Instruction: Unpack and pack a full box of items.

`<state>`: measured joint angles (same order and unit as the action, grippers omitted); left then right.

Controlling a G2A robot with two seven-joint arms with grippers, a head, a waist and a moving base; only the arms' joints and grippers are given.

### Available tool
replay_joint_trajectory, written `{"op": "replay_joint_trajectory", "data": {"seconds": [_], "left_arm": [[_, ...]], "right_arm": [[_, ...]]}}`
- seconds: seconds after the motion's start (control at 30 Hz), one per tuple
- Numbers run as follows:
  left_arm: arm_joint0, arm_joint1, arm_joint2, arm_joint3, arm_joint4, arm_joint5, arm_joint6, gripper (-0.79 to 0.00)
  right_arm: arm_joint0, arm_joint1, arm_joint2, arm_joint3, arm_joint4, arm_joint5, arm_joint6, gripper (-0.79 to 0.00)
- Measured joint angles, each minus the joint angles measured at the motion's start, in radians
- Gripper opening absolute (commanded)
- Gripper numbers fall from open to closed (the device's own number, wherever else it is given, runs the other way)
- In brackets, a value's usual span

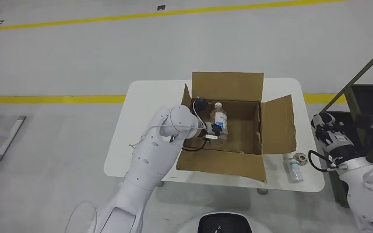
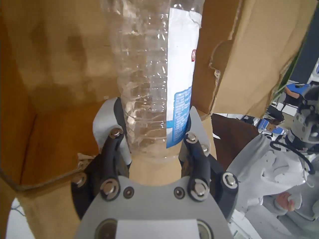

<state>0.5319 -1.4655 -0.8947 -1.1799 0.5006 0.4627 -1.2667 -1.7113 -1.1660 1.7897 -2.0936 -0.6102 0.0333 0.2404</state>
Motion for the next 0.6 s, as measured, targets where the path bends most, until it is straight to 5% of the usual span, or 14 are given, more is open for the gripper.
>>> {"op": "replay_joint_trajectory", "data": {"seconds": [0.3,0.33,0.37,0.4,0.6], "left_arm": [[-0.077,-0.029,0.110,0.160,0.012,0.041,-0.049,-0.767],[-0.087,-0.034,0.121,0.179,0.006,0.043,-0.048,-0.542],[-0.094,-0.037,0.128,0.193,0.002,0.044,-0.046,-0.139],[-0.100,-0.040,0.135,0.206,-0.001,0.046,-0.045,0.000],[-0.140,-0.054,0.157,0.226,-0.005,0.050,-0.033,0.000]], "right_arm": [[-0.003,-0.003,0.004,-0.005,-0.001,-0.003,-0.001,-0.785],[-0.003,-0.003,0.005,-0.006,-0.002,-0.003,0.000,-0.785],[-0.002,-0.003,0.005,-0.007,-0.003,-0.002,0.000,-0.785],[-0.002,-0.004,0.006,-0.007,-0.003,-0.002,0.000,-0.785],[0.006,-0.005,0.007,-0.001,-0.010,-0.001,0.014,-0.767]]}}
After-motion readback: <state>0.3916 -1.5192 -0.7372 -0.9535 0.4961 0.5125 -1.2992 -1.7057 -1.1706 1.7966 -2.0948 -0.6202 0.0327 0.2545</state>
